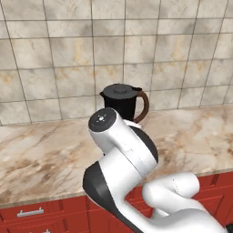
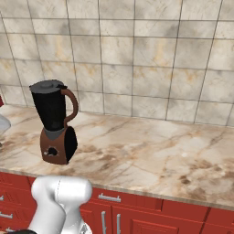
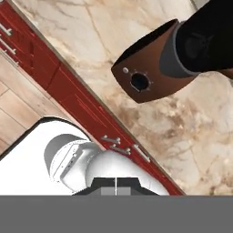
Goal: Grab the garlic and lime from the fridge, place them in the blender, close the lid, and turn on the blender to create a marinade.
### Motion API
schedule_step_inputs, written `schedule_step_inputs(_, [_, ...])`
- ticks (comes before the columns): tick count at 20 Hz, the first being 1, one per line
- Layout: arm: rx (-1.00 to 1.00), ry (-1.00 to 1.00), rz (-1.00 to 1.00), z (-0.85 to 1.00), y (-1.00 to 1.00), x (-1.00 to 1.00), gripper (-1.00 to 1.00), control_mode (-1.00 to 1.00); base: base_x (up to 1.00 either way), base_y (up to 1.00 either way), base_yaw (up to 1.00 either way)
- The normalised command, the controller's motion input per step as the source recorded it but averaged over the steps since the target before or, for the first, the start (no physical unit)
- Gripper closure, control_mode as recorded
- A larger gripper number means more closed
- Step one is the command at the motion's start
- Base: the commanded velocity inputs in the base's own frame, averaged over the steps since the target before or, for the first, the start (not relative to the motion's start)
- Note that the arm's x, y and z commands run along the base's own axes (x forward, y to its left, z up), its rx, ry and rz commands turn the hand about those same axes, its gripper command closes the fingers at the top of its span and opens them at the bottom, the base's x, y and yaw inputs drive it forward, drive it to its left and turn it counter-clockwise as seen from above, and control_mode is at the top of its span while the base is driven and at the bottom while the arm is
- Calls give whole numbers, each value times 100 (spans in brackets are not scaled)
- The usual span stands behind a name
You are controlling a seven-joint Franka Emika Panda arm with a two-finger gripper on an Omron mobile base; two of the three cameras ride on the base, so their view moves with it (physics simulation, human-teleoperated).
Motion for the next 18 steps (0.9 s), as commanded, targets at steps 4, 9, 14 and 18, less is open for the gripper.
schedule_step_inputs(4, [-12,2,9,-49,-1,62,100,-100,0,0,0])
schedule_step_inputs(9, [-7,7,10,-50,0,62,100,-100,0,0,0])
schedule_step_inputs(14, [0,19,13,-25,0,41,100,-100,0,0,0])
schedule_step_inputs(18, [-1,21,16,-28,-1,33,100,-100,0,0,0])
